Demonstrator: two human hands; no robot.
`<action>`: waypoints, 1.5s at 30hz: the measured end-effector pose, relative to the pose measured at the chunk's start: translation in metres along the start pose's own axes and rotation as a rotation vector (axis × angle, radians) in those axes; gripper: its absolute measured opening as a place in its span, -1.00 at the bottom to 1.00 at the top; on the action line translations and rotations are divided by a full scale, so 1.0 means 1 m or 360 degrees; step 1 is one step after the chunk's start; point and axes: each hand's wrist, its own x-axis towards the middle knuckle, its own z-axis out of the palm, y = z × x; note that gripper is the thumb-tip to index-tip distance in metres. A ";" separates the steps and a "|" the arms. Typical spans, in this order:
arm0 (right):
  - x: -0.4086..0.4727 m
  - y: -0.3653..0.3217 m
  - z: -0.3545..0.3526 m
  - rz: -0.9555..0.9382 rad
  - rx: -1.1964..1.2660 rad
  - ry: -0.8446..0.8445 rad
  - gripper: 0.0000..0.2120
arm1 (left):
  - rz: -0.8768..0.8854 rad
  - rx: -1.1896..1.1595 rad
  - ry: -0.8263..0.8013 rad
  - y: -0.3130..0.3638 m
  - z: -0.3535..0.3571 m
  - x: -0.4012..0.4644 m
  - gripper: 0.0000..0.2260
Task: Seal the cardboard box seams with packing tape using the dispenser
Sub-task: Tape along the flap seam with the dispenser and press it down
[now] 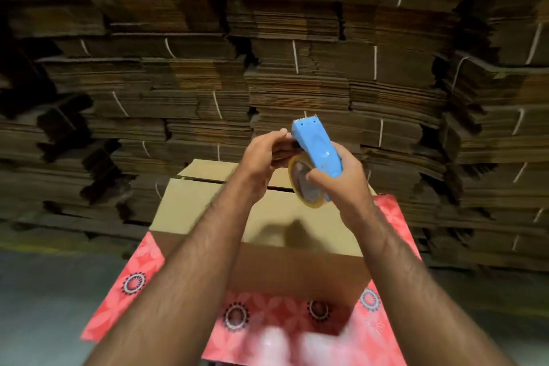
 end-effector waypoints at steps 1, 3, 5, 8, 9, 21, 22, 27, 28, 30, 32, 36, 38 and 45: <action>0.002 -0.001 0.010 -0.0003 0.0061 -0.0052 -0.53 | -0.0010 -0.0019 -0.0009 0.004 -0.013 0.000 -0.69; 0.007 -0.002 0.028 -0.0015 0.0098 -0.0128 -0.55 | -0.0049 -0.0038 -0.0004 0.011 -0.038 0.002 -0.70; 0.011 -0.002 0.047 -0.0019 0.0053 -0.0173 -0.53 | -0.0123 -0.0006 0.0058 0.015 -0.059 0.005 -0.71; 0.014 -0.001 0.073 -0.0011 -0.0005 -0.0238 -0.51 | -0.0235 0.0048 0.0131 0.016 -0.087 0.013 -0.76; 0.014 -0.001 0.080 -0.0015 -0.0025 -0.0251 -0.51 | -0.0266 0.0054 0.0123 0.016 -0.095 0.015 -0.78; 0.012 0.003 0.123 -0.0074 -0.0469 -0.0288 -0.39 | -0.0351 0.0354 -0.0135 0.016 -0.165 0.028 -0.90; 0.011 0.003 0.125 -0.0073 -0.0510 -0.0288 -0.39 | -0.0314 0.0394 -0.0111 0.017 -0.167 0.029 -0.92; 0.016 -0.003 0.129 -0.0142 -0.0872 -0.0394 -0.32 | -0.0074 0.0702 0.0047 0.018 -0.182 0.034 -0.84; 0.019 -0.006 0.129 -0.0175 -0.0964 -0.0436 -0.30 | -0.0053 0.0716 0.0118 0.017 -0.184 0.035 -0.81; 0.027 -0.010 0.128 -0.0241 -0.1140 -0.0524 -0.27 | -0.0024 0.0730 0.0282 0.012 -0.186 0.035 -0.78; 0.035 -0.010 0.127 -0.0282 -0.1307 -0.0584 -0.30 | 0.0000 0.0715 0.0444 0.005 -0.189 0.038 -0.76; 0.048 -0.008 0.130 -0.0342 -0.1483 -0.0615 -0.44 | 0.0082 0.0734 0.0684 -0.005 -0.193 0.039 -0.81; 0.053 -0.008 0.133 -0.0377 -0.1607 -0.0604 -0.47 | 0.0077 0.0674 0.0672 -0.007 -0.194 0.035 -0.81; 0.070 0.006 0.135 -0.0433 -0.1793 -0.0693 -0.33 | -0.0050 0.0649 0.0581 -0.013 -0.187 0.036 -0.82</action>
